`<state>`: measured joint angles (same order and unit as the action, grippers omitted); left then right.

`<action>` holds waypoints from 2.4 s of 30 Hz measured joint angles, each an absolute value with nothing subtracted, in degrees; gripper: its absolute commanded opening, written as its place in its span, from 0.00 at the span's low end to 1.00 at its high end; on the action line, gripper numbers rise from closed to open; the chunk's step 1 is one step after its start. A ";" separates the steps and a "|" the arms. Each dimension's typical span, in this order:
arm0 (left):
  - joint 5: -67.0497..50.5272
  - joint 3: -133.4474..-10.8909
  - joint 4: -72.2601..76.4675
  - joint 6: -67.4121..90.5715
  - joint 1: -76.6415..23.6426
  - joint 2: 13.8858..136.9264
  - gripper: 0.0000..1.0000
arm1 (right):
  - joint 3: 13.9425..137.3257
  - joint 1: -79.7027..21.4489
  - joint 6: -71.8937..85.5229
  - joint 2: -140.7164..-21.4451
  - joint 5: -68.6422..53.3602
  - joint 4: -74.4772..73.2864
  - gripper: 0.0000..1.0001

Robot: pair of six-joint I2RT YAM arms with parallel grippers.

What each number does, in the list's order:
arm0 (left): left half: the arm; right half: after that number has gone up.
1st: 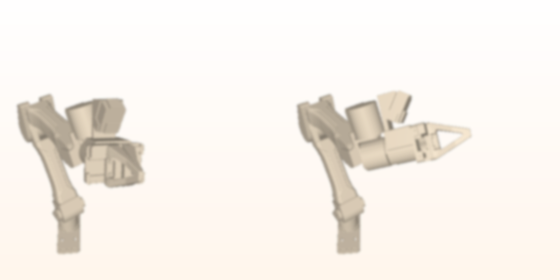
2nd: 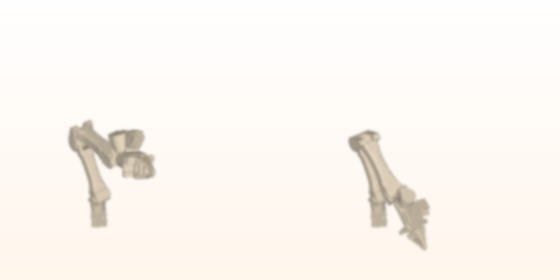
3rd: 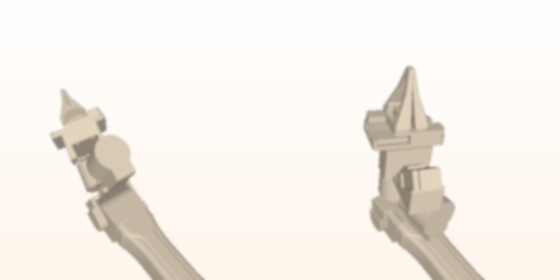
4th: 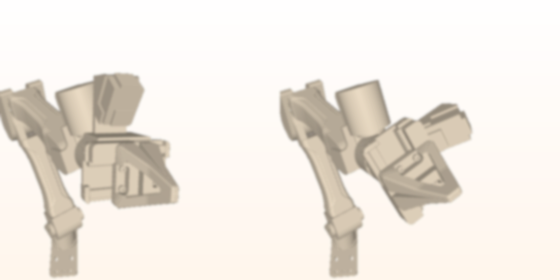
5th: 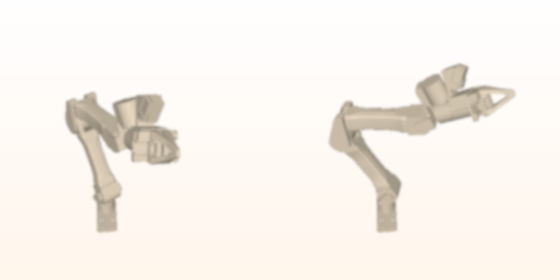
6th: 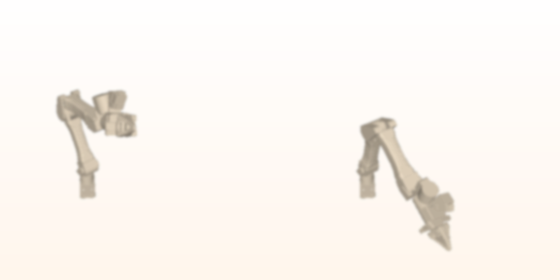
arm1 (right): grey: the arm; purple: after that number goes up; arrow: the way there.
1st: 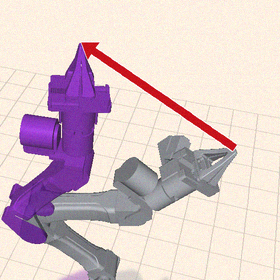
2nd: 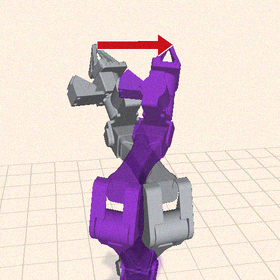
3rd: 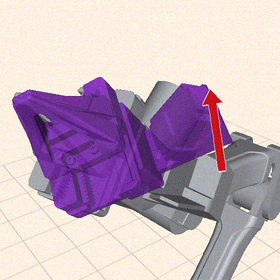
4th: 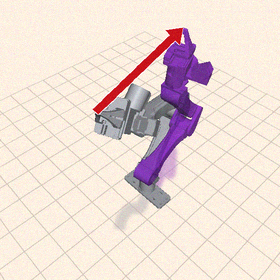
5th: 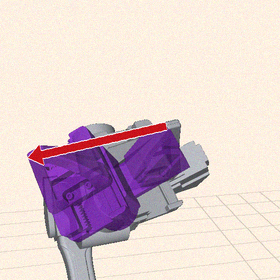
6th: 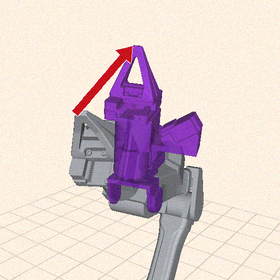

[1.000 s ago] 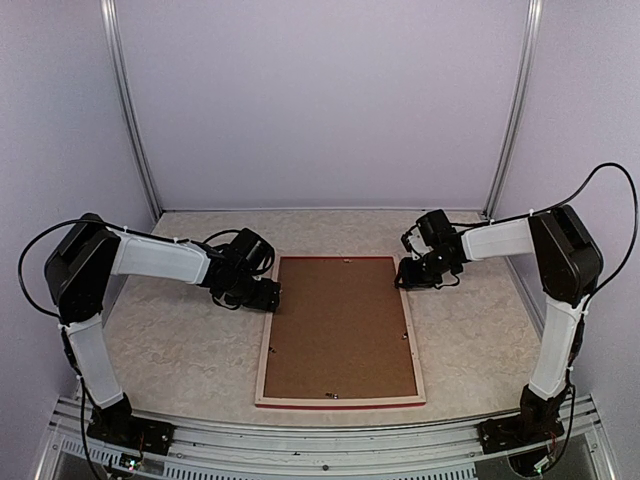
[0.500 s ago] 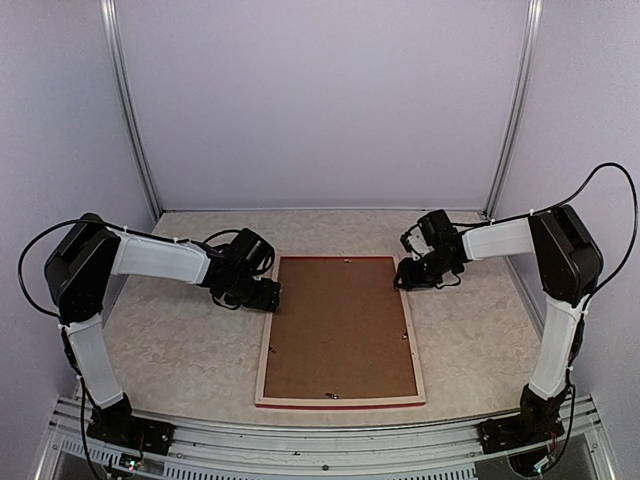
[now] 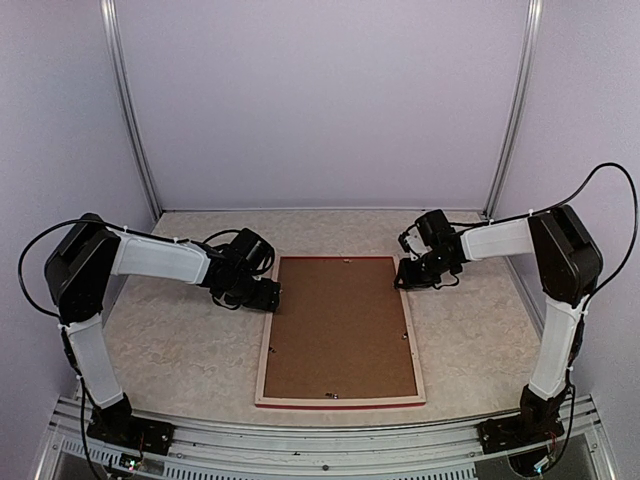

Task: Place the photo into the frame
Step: Press the fastener onto the backboard.

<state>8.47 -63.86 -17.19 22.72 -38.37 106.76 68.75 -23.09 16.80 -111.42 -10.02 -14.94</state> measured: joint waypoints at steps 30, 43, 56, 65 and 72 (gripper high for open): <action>9.10 -63.86 -17.43 22.70 -38.37 106.76 0.80 | 68.95 -22.37 18.55 -111.09 -12.80 -16.53 0.46; 9.15 -63.86 -17.43 22.70 -38.68 106.76 0.80 | 69.23 -22.50 20.58 -110.89 -12.58 -16.60 0.48; 9.28 -63.86 -17.47 22.70 -38.68 106.78 0.80 | 70.63 -24.56 21.37 -112.25 -8.84 -16.88 0.50; 9.28 -63.86 -17.50 22.70 -38.68 106.78 0.80 | 70.65 -25.39 21.76 -112.46 -7.07 -17.06 0.49; 9.28 -63.88 -17.52 22.70 -38.68 106.89 0.80 | 70.85 -25.58 22.15 -112.62 -6.79 -17.06 0.40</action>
